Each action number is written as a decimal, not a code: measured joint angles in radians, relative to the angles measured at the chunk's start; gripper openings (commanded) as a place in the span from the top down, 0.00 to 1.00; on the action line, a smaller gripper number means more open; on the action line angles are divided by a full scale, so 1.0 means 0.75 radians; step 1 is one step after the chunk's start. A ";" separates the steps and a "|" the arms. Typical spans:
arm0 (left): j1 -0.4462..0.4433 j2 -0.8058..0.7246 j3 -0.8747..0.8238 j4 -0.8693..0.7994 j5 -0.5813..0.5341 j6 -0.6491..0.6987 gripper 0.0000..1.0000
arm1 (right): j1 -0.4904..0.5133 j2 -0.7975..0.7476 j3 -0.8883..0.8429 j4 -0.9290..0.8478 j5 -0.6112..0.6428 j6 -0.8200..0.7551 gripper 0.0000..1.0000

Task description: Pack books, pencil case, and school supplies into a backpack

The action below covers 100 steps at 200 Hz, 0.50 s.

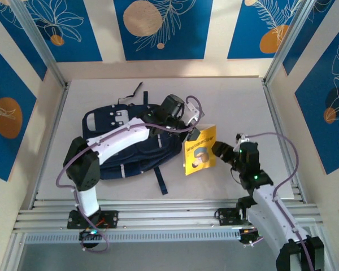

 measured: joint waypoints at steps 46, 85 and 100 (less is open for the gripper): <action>0.001 -0.102 -0.144 -0.008 -0.021 0.258 1.00 | 0.054 0.125 -0.089 0.380 -0.187 -0.085 0.29; 0.002 -0.246 -0.280 -0.022 -0.035 0.483 1.00 | 0.229 0.360 0.004 0.535 -0.335 -0.230 0.30; 0.002 -0.284 -0.314 -0.021 -0.035 0.559 1.00 | 0.299 0.399 0.005 0.564 -0.359 -0.290 0.31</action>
